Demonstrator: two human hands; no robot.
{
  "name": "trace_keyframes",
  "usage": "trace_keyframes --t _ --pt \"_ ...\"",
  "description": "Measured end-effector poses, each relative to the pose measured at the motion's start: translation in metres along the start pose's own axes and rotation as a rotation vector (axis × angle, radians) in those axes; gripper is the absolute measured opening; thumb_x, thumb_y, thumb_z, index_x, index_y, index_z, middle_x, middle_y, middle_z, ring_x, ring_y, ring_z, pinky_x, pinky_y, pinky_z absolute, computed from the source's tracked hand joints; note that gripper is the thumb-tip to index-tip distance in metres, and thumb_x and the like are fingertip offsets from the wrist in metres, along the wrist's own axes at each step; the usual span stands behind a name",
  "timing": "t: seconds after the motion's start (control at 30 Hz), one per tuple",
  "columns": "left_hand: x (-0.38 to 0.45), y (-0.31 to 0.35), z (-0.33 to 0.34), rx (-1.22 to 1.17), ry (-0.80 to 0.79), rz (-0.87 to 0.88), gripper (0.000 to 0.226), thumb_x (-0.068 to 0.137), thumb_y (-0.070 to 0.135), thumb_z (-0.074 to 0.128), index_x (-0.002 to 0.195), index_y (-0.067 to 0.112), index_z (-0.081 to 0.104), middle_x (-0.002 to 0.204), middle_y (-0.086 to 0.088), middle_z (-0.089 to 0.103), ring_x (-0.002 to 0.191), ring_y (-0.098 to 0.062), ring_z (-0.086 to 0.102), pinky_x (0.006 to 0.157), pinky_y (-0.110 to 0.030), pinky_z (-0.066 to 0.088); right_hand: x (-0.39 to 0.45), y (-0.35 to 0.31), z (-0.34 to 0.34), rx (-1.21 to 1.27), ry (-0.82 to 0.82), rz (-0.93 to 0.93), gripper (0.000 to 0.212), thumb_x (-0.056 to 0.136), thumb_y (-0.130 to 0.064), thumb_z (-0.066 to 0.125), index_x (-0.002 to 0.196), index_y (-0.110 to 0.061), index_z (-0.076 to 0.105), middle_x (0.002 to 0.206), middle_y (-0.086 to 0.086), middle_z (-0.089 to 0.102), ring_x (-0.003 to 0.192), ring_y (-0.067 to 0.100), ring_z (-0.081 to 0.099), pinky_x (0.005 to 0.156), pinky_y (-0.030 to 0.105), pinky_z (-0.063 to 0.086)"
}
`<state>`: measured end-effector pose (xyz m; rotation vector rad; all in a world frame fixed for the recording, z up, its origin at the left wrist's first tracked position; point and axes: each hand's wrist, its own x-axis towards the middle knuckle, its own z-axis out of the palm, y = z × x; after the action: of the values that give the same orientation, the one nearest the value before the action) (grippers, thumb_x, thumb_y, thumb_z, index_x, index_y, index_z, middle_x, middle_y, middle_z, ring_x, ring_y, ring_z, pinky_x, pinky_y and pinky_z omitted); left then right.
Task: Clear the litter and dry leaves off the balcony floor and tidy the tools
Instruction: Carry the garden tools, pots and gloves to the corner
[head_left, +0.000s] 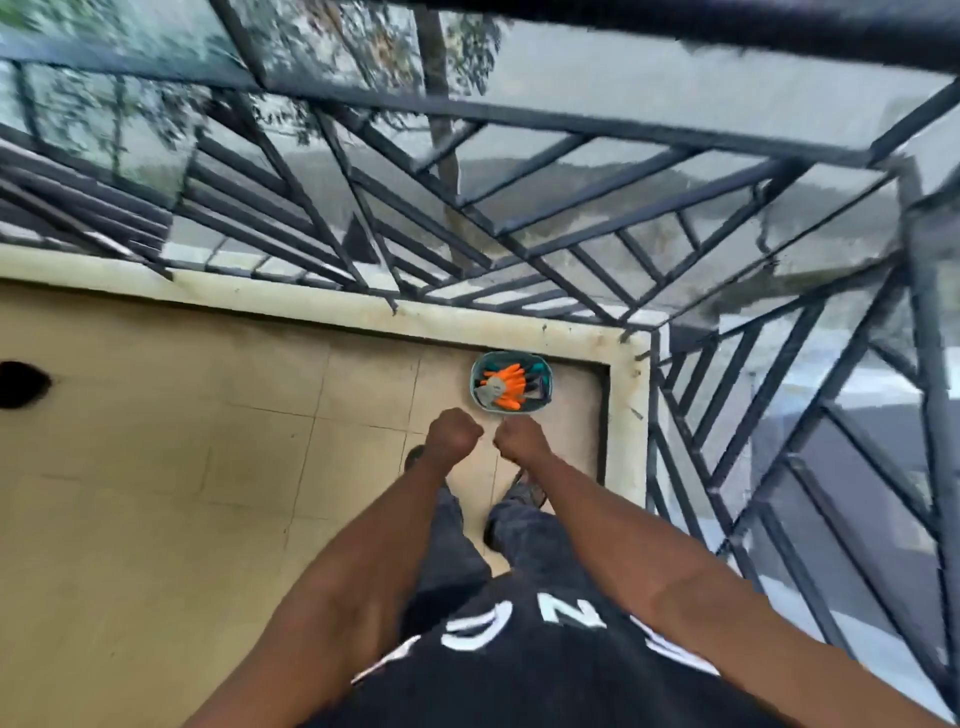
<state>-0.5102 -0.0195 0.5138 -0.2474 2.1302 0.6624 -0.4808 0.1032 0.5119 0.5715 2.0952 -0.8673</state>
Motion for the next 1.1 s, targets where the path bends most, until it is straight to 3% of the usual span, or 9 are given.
trace_keyframes --t 0.07,0.17,0.27,0.4,0.6,0.73,0.83,1.0,1.1 --pt "-0.024 -0.007 -0.005 -0.012 0.035 -0.001 0.029 0.093 0.024 0.06 0.102 -0.002 0.068 0.117 -0.017 0.065 0.112 -0.03 0.06 0.084 -0.028 0.045 -0.023 -0.007 0.002 -0.075 -0.023 -0.043 0.03 0.093 -0.009 0.045 0.111 0.007 0.062 0.115 0.024 0.062 0.11 0.036 0.058 0.06 0.029 0.036" --pt "-0.054 -0.027 -0.015 -0.058 0.08 -0.039 0.033 0.092 0.022 0.062 0.112 -0.004 0.065 0.12 -0.018 0.065 0.111 -0.031 0.06 0.088 -0.033 0.049 -0.047 -0.021 0.008 -0.327 -0.07 -0.154 0.027 0.092 -0.008 0.046 0.106 0.008 0.062 0.114 0.024 0.063 0.106 0.035 0.06 0.054 0.024 0.029" --pt "-0.068 -0.051 -0.025 -0.014 0.103 -0.059 0.032 0.09 0.024 0.061 0.113 0.001 0.063 0.121 -0.016 0.064 0.109 -0.03 0.061 0.08 -0.029 0.046 -0.061 -0.043 0.008 -0.539 -0.1 -0.238 0.029 0.09 -0.008 0.045 0.112 0.003 0.061 0.12 0.021 0.061 0.109 0.035 0.059 0.077 0.031 0.049" --pt "-0.072 -0.084 -0.049 0.014 0.111 -0.043 0.035 0.091 0.028 0.061 0.115 0.003 0.062 0.122 -0.013 0.063 0.108 -0.029 0.061 0.078 -0.028 0.045 -0.072 -0.091 0.012 -0.75 -0.041 -0.286 0.036 0.094 -0.006 0.042 0.127 0.002 0.054 0.131 0.022 0.055 0.121 0.037 0.052 0.097 0.04 0.044" --pt "-0.088 -0.178 -0.109 -0.106 0.215 -0.022 0.033 0.094 0.026 0.057 0.12 0.005 0.059 0.127 -0.011 0.06 0.115 -0.028 0.056 0.091 -0.033 0.047 -0.077 -0.181 0.095 -0.81 -0.006 -0.427 0.03 0.09 -0.009 0.045 0.119 -0.006 0.055 0.125 0.016 0.056 0.113 0.031 0.057 0.081 0.031 0.045" --pt "-0.105 -0.279 -0.156 -0.235 0.307 -0.172 0.033 0.093 0.023 0.056 0.122 0.006 0.058 0.13 -0.014 0.059 0.117 -0.031 0.056 0.09 -0.032 0.046 -0.087 -0.245 0.176 -0.848 -0.071 -0.558 0.03 0.089 -0.01 0.045 0.118 -0.007 0.054 0.123 0.015 0.058 0.109 0.031 0.057 0.076 0.029 0.042" --pt "-0.128 -0.368 -0.185 -0.371 0.409 -0.338 0.036 0.093 0.023 0.053 0.126 0.008 0.055 0.132 -0.014 0.056 0.118 -0.032 0.055 0.091 -0.032 0.046 -0.094 -0.298 0.241 -0.89 -0.14 -0.65 0.034 0.088 -0.009 0.044 0.121 -0.006 0.054 0.126 0.014 0.058 0.111 0.031 0.057 0.084 0.031 0.047" --pt "-0.158 -0.45 -0.198 -0.567 0.592 -0.563 0.026 0.092 0.014 0.044 0.112 0.009 0.06 0.111 -0.01 0.063 0.092 -0.025 0.061 0.071 -0.028 0.049 -0.1 -0.366 0.306 -0.9 -0.191 -0.723 0.037 0.087 -0.007 0.045 0.122 -0.005 0.054 0.126 0.015 0.057 0.111 0.031 0.057 0.089 0.034 0.05" --pt "-0.157 -0.471 -0.205 -0.601 0.615 -0.624 0.023 0.091 0.008 0.043 0.105 0.009 0.06 0.101 -0.007 0.064 0.078 -0.019 0.057 0.057 -0.023 0.043 -0.097 -0.399 0.331 -0.865 -0.168 -0.759 0.036 0.088 -0.006 0.044 0.123 -0.005 0.053 0.123 0.016 0.059 0.107 0.033 0.06 0.085 0.035 0.051"
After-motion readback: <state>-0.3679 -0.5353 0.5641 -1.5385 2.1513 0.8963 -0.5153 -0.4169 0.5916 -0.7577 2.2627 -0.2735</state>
